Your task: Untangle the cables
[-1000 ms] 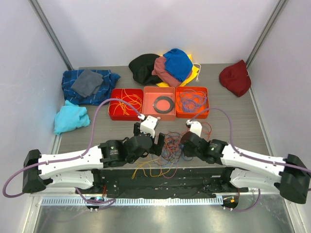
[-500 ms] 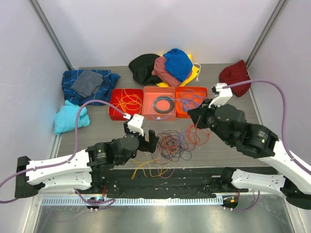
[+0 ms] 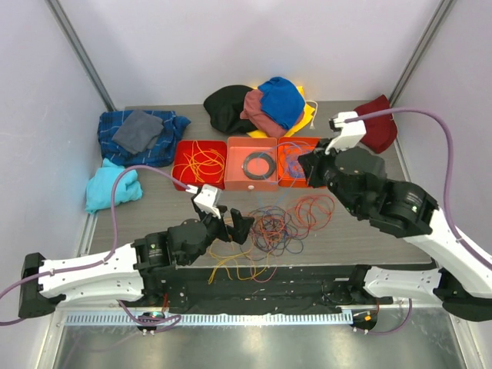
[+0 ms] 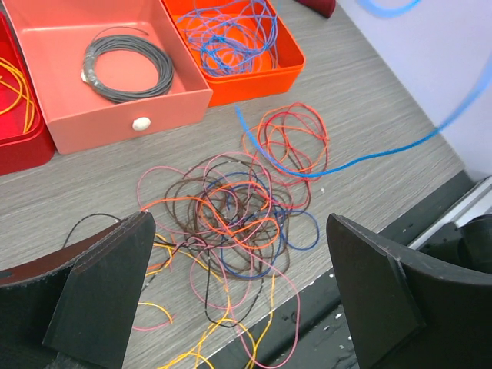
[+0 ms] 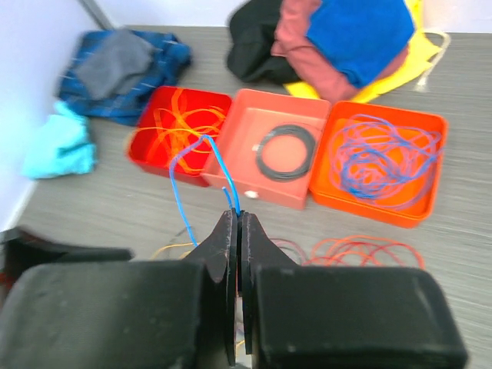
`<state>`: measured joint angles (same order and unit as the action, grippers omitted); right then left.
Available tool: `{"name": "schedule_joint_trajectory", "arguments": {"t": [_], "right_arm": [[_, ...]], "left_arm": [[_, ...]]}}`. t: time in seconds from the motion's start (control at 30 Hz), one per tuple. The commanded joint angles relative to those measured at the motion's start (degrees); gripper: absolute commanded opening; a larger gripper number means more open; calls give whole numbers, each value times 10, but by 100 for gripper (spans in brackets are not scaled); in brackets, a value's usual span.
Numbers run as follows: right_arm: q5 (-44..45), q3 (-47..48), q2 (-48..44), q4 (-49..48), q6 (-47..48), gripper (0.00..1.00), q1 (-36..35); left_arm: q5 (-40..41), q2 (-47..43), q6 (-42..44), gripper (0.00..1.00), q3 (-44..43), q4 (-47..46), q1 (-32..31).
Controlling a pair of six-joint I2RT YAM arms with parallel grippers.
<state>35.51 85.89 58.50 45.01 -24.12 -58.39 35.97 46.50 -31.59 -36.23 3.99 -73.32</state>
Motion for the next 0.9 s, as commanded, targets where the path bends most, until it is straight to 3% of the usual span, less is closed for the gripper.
{"name": "schedule_joint_trajectory", "arguments": {"t": [0.0,0.17,0.53,0.87], "right_arm": [[50,-9,41,-32,40,1,32],[-128,-36,85,-82,24,1,222],[-149,27,212,-122,39,1,316],[-141,-2,265,-166,36,1,365]], "left_arm": [[35,-27,-26,100,-5,-7,2],[57,-82,-41,100,6,44,3],[91,-206,-44,100,56,88,3],[103,-251,-45,100,64,127,3]]}}
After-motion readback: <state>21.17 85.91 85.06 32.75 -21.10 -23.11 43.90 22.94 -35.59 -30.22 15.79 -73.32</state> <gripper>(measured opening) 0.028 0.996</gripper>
